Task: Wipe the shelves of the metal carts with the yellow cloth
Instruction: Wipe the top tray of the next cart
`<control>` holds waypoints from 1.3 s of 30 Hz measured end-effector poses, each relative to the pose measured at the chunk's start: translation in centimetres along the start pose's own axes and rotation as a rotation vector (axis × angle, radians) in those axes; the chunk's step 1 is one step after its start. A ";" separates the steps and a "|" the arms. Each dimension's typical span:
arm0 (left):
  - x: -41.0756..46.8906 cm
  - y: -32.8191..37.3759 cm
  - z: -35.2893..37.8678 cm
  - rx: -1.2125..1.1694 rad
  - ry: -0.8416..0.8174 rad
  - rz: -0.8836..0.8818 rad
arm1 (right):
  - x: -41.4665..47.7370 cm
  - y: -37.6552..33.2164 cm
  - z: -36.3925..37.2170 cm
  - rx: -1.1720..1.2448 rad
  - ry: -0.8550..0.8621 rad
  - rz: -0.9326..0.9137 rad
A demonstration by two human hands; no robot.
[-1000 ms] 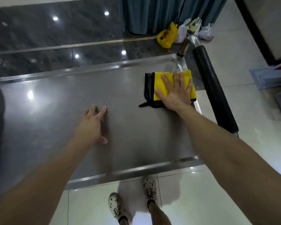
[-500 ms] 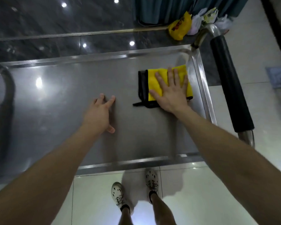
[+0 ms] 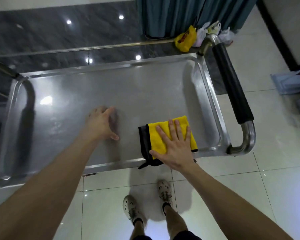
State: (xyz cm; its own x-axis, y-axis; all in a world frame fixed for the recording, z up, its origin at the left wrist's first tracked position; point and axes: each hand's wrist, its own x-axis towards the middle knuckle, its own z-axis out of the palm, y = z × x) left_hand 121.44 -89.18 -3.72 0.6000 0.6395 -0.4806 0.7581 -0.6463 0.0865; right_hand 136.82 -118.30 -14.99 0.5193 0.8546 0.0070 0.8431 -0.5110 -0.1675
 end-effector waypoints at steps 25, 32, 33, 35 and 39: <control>-0.9 -5.9 -0.7 0.006 0.037 -0.165 | 29.2 -8.6 0.1 0.023 -0.137 0.054; -1.5 -6.3 -1.1 0.039 0.033 -0.129 | 8.3 -13.6 2.7 0.060 0.071 -0.127; -1.7 -6.6 -1.2 0.022 0.018 -0.119 | 6.0 -14.1 3.0 0.053 0.087 -0.137; -1.9 -7.9 -1.6 -0.018 -0.047 -0.073 | 3.3 -14.8 3.1 0.029 0.091 -0.137; -2.2 -14.0 -1.5 -0.089 -0.115 -0.014 | 2.1 -15.6 2.4 -0.011 0.000 -0.081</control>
State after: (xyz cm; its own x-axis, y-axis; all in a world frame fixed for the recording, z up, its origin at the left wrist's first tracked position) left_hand 109.87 -80.91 -2.51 0.5597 0.5934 -0.5784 0.7890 -0.5949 0.1532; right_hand 124.40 -108.31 -14.70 0.4493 0.8931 0.0203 0.8839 -0.4412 -0.1552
